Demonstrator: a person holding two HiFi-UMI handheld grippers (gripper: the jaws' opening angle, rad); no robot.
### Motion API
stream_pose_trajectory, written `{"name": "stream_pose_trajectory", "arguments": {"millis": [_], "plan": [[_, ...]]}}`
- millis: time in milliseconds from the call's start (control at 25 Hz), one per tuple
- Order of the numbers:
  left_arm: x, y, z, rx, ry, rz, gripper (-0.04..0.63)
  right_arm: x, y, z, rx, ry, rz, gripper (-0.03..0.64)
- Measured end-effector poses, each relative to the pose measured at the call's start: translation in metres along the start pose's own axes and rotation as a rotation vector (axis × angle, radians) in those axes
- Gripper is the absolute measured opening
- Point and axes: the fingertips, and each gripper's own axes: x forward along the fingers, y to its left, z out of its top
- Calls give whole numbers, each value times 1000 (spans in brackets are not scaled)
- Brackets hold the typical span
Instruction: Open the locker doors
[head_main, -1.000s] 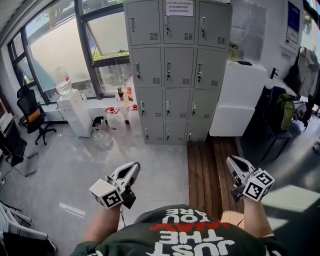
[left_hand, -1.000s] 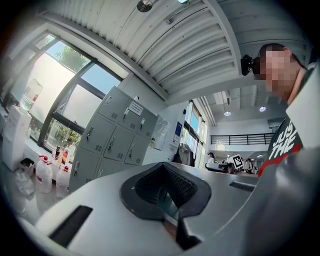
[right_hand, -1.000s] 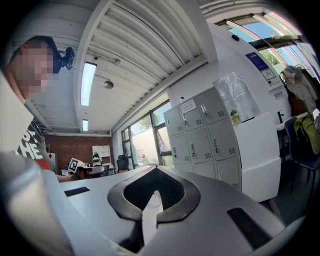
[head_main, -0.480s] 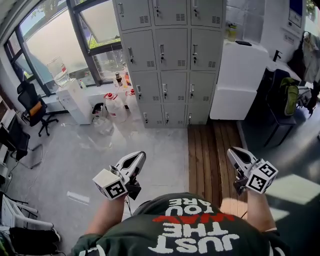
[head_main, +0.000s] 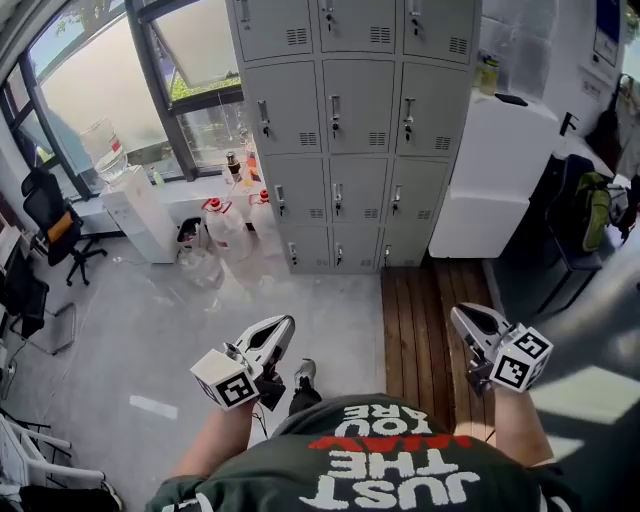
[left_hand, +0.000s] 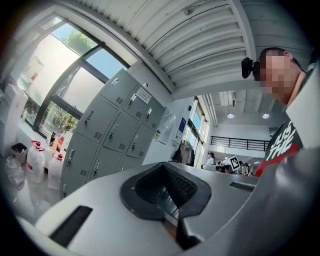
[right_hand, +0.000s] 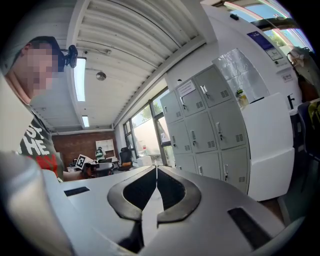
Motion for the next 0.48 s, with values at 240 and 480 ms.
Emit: {"name": "stream_pose_trajectory", "arguments": {"millis": [240,480], "plan": [[57,169,55,22,7,-125,2,177,-39,36,-34,-38,-53,37],[110,302,152,64,15,-185,2,346,-52,112,-63,-93,-1,37]]}}
